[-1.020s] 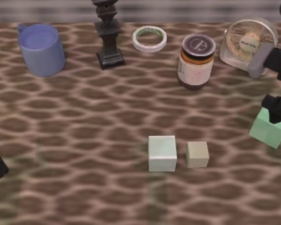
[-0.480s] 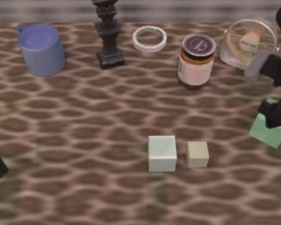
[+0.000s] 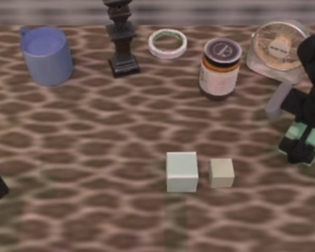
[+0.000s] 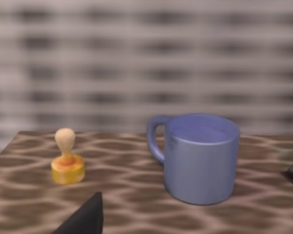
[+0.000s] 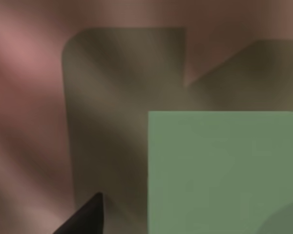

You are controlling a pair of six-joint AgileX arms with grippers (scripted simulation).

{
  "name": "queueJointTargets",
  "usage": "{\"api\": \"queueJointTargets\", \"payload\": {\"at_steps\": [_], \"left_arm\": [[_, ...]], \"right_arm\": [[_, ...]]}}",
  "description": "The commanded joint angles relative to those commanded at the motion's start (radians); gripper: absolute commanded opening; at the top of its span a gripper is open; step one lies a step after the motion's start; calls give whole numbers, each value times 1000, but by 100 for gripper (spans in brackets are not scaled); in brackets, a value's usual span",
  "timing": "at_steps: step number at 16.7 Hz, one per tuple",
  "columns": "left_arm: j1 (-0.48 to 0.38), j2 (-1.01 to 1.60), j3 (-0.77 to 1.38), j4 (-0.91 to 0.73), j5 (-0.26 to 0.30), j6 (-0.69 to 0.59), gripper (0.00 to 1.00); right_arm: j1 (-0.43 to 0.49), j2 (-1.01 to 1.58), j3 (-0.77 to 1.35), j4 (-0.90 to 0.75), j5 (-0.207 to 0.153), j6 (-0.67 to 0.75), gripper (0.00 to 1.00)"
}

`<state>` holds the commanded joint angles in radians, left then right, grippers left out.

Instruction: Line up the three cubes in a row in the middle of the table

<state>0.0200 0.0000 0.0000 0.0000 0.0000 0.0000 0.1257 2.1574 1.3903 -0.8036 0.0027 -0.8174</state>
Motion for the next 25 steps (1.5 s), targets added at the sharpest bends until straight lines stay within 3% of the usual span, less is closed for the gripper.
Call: {"api": "queueJointTargets", "payload": {"at_steps": [2,15,25], "left_arm": [[0,0,0,0,0,0,100],[0,0,0,0,0,0,100],[0,0,0,0,0,0,100]], "right_arm": [[0,0,0,0,0,0,100],[0,0,0,0,0,0,2],[-1,-9,3,-10,-1,3,0]]}}
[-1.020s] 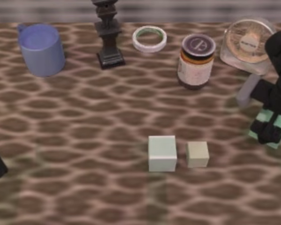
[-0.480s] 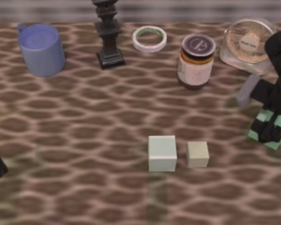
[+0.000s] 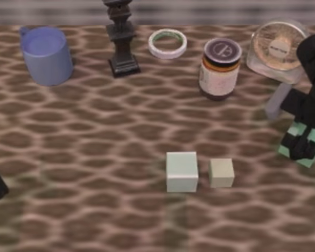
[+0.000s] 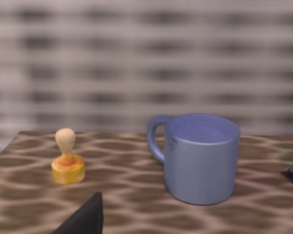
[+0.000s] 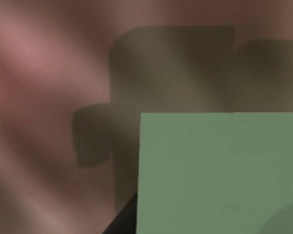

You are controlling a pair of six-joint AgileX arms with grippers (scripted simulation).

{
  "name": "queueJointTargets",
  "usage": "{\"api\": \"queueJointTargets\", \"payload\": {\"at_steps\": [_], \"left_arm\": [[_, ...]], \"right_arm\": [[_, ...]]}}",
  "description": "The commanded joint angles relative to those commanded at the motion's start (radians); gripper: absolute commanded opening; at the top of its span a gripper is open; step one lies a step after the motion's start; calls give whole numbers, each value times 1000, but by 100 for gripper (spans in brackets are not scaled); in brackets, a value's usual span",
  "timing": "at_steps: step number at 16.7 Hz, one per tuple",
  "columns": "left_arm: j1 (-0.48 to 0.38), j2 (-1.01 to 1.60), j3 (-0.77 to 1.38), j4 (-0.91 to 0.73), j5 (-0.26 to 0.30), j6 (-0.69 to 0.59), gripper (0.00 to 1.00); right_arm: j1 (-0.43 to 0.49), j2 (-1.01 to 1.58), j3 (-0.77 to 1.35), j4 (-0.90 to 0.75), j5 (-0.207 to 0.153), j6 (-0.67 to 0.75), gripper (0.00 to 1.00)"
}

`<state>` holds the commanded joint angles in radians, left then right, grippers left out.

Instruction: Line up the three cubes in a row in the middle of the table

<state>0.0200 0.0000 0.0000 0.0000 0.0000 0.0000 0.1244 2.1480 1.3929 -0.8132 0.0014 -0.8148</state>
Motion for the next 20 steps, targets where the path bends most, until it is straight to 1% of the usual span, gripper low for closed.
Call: {"api": "queueJointTargets", "payload": {"at_steps": [2,6,8,14,17,20], "left_arm": [[0,0,0,0,0,0,100],[0,0,0,0,0,0,100],[0,0,0,0,0,0,100],[0,0,0,0,0,0,100],[0,0,0,0,0,0,100],[0,0,0,0,0,0,100]], "right_arm": [[3,-14,25,-37,-1,-3,0],[6,-70,100,-182,-1,-3,0],[8,-96,129,-229,-1,-2,0],[14,-89,146,-244,-1,0,0],[86,-22,244,-299,0,9,0],[207,93,436,-394,0,30,0]]}}
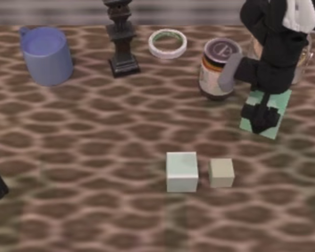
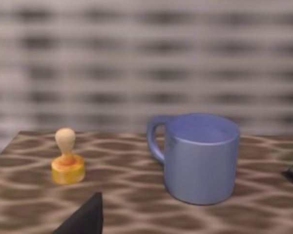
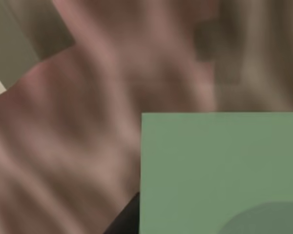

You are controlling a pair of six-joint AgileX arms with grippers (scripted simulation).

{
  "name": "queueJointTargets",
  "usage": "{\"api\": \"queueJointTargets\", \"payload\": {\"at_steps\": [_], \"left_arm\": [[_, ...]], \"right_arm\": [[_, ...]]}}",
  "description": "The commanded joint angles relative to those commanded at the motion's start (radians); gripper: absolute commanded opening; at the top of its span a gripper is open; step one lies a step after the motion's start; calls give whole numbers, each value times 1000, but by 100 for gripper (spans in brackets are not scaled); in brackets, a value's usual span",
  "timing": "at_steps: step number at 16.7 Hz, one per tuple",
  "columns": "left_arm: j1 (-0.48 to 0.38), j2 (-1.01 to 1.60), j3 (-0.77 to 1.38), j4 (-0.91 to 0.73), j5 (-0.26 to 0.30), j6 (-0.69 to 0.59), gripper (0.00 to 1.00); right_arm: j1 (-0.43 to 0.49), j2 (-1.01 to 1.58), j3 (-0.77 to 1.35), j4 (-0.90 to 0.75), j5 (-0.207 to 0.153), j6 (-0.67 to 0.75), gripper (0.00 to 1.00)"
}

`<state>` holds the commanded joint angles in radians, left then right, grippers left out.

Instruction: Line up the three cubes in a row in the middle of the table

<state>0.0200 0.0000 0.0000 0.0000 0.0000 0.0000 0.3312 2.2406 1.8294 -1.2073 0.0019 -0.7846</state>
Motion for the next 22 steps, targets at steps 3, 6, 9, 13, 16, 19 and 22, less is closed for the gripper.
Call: {"api": "queueJointTargets", "payload": {"at_steps": [3,6,9,13,16,19,22], "left_arm": [[0,0,0,0,0,0,100],[0,0,0,0,0,0,100],[0,0,0,0,0,0,100],[0,0,0,0,0,0,100],[0,0,0,0,0,0,100],[0,0,0,0,0,0,100],[0,0,0,0,0,0,100]], "right_arm": [[149,136,263,-117,0,29,0],[304,268,537,-235,-1,65,0],[444,375,759,-332,0,98,0],[560,455,912,-407,4,129,0],[572,462,927,-414,5,133,0],[569,458,922,-410,4,133,0],[570,439,851,-347,4,133,0]]}}
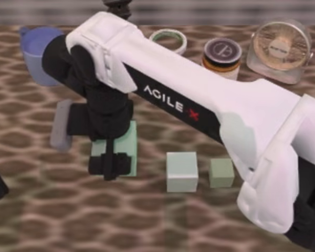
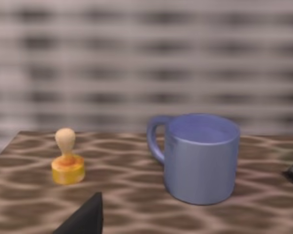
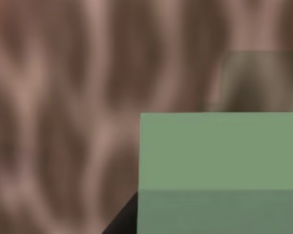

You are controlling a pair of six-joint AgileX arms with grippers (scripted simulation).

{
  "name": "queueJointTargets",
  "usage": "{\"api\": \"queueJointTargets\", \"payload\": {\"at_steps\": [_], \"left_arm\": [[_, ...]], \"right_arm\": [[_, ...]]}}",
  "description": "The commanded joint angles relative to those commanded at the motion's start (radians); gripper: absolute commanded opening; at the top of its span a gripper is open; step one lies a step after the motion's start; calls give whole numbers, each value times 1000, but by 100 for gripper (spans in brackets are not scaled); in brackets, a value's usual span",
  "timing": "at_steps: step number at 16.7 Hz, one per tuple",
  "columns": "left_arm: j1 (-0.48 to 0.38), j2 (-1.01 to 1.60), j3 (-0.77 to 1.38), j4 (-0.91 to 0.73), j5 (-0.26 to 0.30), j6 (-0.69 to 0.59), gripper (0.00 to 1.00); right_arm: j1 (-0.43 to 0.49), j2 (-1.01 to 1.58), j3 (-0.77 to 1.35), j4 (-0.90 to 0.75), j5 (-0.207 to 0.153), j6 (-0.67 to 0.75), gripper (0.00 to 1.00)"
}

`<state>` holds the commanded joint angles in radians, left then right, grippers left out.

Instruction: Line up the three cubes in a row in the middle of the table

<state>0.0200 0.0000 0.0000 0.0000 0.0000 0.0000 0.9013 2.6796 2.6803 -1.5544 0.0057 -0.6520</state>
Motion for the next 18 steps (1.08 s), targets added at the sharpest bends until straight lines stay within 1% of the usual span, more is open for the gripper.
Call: {"api": "queueJointTargets", "payload": {"at_steps": [7,9,13,18], "left_arm": [[0,0,0,0,0,0,100],[0,0,0,0,0,0,100],[0,0,0,0,0,0,100],[0,0,0,0,0,0,100]], "right_arm": [[1,-61,-339,257,-1,1,0],[3,-68,-377,294,0,0,0],[3,-69,-381,298,0,0,0],[3,-69,-381,298,0,0,38]]}}
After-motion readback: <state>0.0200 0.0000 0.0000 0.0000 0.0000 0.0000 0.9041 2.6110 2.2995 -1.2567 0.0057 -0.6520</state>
